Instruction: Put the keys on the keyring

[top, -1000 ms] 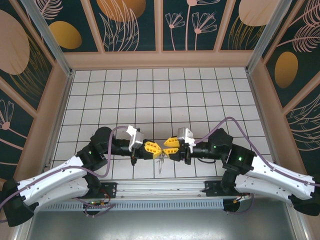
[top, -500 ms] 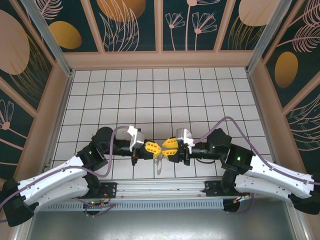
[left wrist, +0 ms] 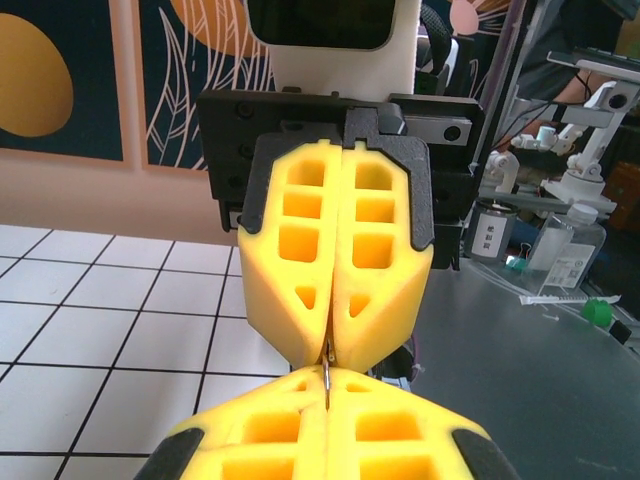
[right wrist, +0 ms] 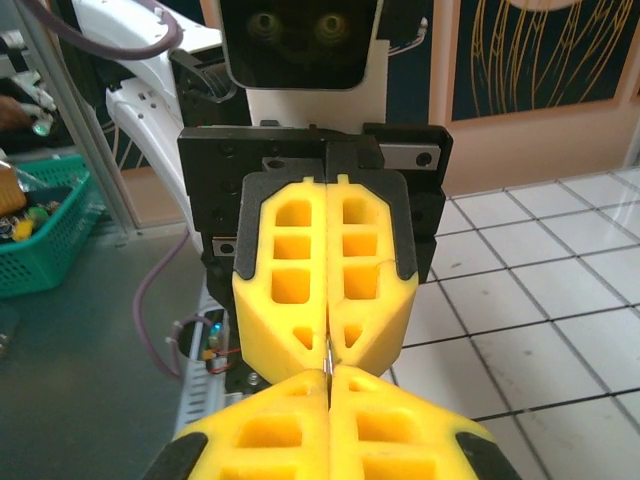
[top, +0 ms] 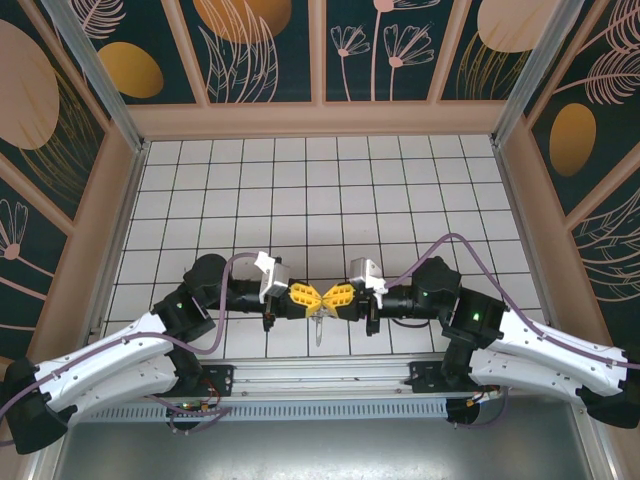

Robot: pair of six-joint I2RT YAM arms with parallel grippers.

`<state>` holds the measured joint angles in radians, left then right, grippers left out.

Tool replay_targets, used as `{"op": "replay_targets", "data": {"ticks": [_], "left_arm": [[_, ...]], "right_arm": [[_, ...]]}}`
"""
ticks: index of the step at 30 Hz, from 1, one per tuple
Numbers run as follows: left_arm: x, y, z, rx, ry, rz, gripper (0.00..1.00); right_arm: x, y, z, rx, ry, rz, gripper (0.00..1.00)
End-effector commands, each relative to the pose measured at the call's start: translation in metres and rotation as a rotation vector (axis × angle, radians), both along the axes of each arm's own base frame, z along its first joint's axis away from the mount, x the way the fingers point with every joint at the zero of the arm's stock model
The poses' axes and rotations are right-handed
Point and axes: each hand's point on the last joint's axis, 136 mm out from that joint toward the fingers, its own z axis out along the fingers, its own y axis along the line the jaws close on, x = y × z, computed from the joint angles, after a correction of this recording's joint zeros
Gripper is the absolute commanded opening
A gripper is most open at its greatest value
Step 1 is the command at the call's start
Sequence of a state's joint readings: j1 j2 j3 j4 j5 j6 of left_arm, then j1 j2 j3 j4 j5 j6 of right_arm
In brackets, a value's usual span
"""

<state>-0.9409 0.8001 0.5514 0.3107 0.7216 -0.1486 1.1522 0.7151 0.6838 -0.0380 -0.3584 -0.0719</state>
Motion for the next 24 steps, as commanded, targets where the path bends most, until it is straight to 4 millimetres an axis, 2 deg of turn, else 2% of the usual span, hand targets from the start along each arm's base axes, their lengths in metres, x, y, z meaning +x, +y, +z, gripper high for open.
{"op": "replay_targets", "data": {"ticks": [1, 9, 14, 24], "left_arm": [[-0.006, 0.001, 0.012, -0.041, -0.05, -0.022, 0.0], [0.007, -0.002, -0.002, 0.071, -0.06, 0.037, 0.0], [0.015, -0.002, -0.019, 0.178, -0.045, 0.071, 0.06], [0.016, -0.003, -0.028, 0.261, -0.038, 0.064, 0.0]], "right_arm": [[0.001, 0.003, -0.001, -0.003, -0.01, -0.003, 0.0], [0.004, 0.002, -0.002, -0.026, -0.033, -0.017, 0.0], [0.006, 0.003, -0.002, -0.05, -0.051, -0.022, 0.0], [0.014, 0.017, -0.012, -0.139, -0.058, -0.019, 0.0]]}}
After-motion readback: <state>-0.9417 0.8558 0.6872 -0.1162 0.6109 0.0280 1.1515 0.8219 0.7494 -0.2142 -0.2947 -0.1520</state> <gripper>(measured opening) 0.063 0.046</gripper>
